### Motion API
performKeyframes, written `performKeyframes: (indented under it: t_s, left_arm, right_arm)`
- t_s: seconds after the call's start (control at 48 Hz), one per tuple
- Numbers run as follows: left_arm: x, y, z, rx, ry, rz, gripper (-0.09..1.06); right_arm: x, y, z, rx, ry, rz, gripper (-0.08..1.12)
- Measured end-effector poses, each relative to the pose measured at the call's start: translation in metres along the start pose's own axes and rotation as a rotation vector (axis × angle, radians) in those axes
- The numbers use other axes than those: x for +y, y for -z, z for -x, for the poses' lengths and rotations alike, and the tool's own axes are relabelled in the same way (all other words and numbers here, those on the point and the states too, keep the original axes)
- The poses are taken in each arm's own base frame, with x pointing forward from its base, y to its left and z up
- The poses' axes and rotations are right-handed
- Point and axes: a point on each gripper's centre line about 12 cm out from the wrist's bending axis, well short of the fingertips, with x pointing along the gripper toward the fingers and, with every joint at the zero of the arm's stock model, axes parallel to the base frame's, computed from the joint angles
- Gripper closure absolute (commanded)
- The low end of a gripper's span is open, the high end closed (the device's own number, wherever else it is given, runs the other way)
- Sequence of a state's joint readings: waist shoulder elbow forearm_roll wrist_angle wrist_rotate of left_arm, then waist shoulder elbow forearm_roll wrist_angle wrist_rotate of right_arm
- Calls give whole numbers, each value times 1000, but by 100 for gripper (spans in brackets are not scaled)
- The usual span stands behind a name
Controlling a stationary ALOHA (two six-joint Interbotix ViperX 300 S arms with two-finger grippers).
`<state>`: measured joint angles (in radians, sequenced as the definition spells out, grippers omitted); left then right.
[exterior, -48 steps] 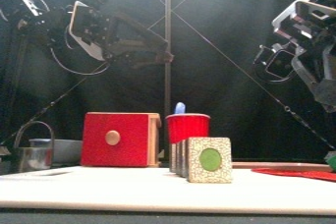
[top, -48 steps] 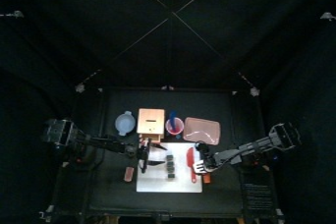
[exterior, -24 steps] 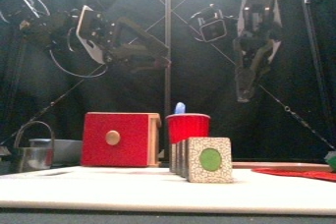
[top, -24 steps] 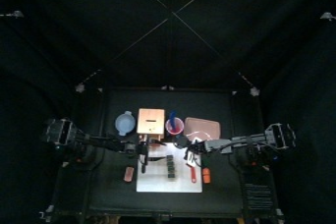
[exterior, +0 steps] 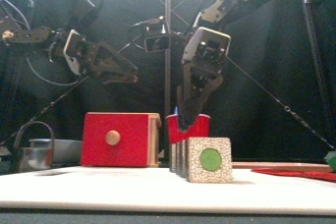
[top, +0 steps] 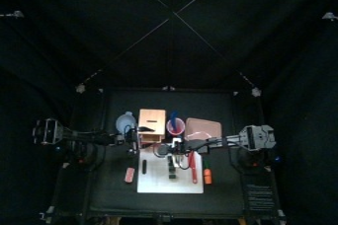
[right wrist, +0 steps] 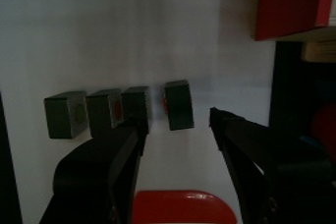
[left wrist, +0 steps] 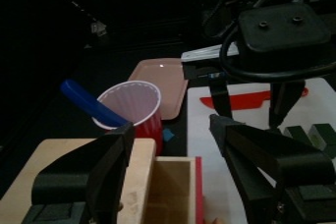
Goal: Place sushi on board then cut the sushi with the knife then place the pieces on the plate
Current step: Place the 4 sushi pieces on the plate
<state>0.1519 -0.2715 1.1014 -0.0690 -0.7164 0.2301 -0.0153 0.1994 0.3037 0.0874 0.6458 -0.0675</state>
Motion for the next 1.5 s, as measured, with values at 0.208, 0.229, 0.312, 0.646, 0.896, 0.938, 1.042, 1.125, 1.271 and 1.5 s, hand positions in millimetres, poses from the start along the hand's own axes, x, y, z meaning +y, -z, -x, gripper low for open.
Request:
performKeyframes:
  t_s: [0.208,0.229,0.312,0.646,0.896,0.938,1.042,1.125,1.271,1.5]
  left_arm:
    - [2,8,5,24,-9,6,2]
    - [2,8,5,24,-9,6,2]
    - [2,9,5,25,-10,8,2]
    - [3,14,9,42,-23,25,2]
    - [3,17,11,55,-29,34,2]
    - [3,18,11,56,-29,36,2]
    - [4,18,11,58,-35,43,2]
    - [3,18,11,58,-34,42,2]
    - [3,19,11,59,-33,42,2]
    - [3,18,11,57,-32,44,2]
  right_arm:
    - [-6,-1,-11,18,5,-20,18]
    - [-7,0,-11,19,6,-23,18]
    - [-11,0,-11,20,9,-30,18]
    - [-10,3,-21,41,4,-36,28]
    - [-11,3,-26,38,4,-52,48]
    - [-11,3,-26,36,1,-60,48]
    - [-11,10,-20,48,-14,-95,48]
    - [-12,23,-5,58,-28,-152,48]
    - [-24,59,31,88,-18,-337,48]
    - [-70,117,64,57,101,-724,48]
